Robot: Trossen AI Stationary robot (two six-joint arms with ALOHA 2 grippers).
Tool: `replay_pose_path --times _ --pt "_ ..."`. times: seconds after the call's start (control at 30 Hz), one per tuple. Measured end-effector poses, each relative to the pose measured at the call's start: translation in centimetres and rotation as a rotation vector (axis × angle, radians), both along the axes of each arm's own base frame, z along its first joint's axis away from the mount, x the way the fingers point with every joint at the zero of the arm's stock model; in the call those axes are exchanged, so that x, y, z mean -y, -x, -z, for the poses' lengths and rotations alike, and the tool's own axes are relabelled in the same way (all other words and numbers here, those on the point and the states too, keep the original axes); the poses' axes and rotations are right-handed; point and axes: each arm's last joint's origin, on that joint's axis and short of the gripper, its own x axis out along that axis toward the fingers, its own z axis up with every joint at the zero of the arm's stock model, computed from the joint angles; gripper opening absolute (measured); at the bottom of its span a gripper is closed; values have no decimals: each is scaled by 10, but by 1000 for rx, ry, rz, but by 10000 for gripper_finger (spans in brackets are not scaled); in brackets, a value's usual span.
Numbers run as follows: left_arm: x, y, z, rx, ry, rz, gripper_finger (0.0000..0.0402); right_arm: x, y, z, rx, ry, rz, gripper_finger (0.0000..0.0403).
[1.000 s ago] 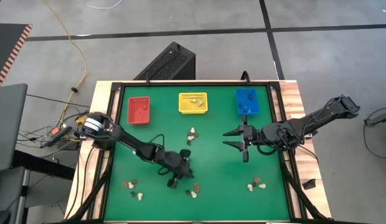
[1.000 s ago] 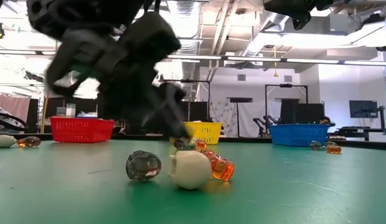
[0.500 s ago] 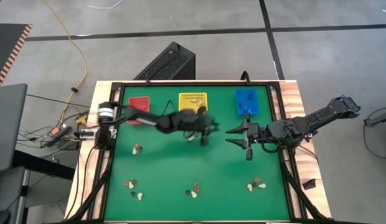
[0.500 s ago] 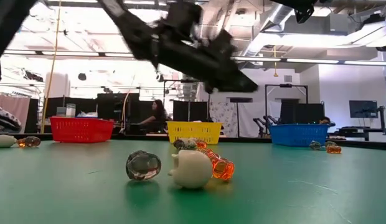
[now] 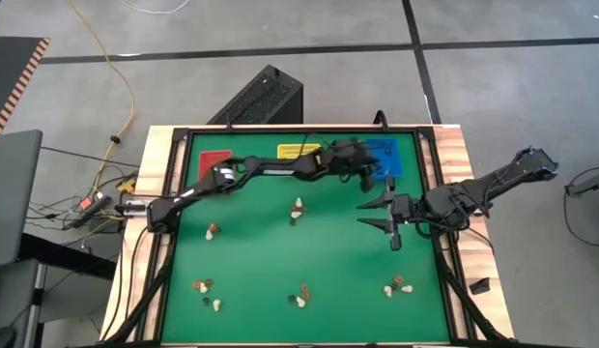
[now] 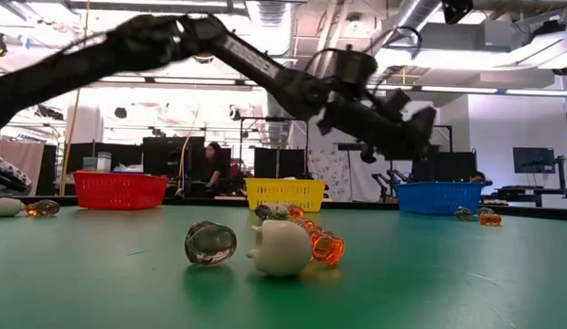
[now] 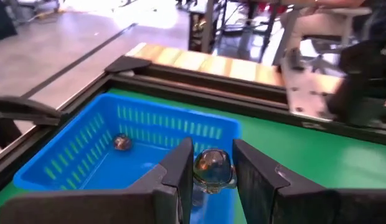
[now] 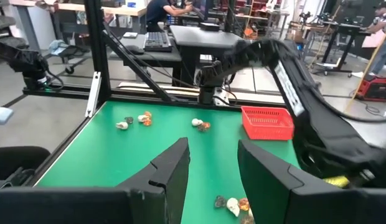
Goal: Sort Halloween decoration
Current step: Put the purple skull toy into the blue bin
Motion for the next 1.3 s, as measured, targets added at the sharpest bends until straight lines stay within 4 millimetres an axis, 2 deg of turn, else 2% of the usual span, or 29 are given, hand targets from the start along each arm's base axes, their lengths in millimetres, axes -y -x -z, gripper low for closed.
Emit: replay_pose_path --times 0.13,0.23,0.37,0.5,0.67,0.77,0.97,1.13,1.3 --pt "-13 -14 9 -24 12 -47 84 -1 0 0 0 12 -8 168" --pt "-17 -15 17 34 -1 -44 86 -1 0 0 1 19 -7 168" --pt "-19 -13 21 12 -11 -45 100 -1 0 0 -1 22 -6 168" --pt "-19 -14 19 -8 -59 -34 127 0 -1 0 -1 23 3 168" --pt "-17 -12 3 -69 -116 -18 153 2 -1 0 -1 22 18 168" --pt "-15 -4 -13 -197 -146 -16 159 2 -1 0 -1 22 16 168" --pt "-11 35 -72 -530 -260 -145 153 2 -1 1 -4 9 18 168" --pt "-4 80 -126 -775 -362 -256 142 2 -2 2 -17 -24 21 168" --pt "12 138 -189 -871 -319 -321 129 -4 -11 12 -73 -100 23 168"
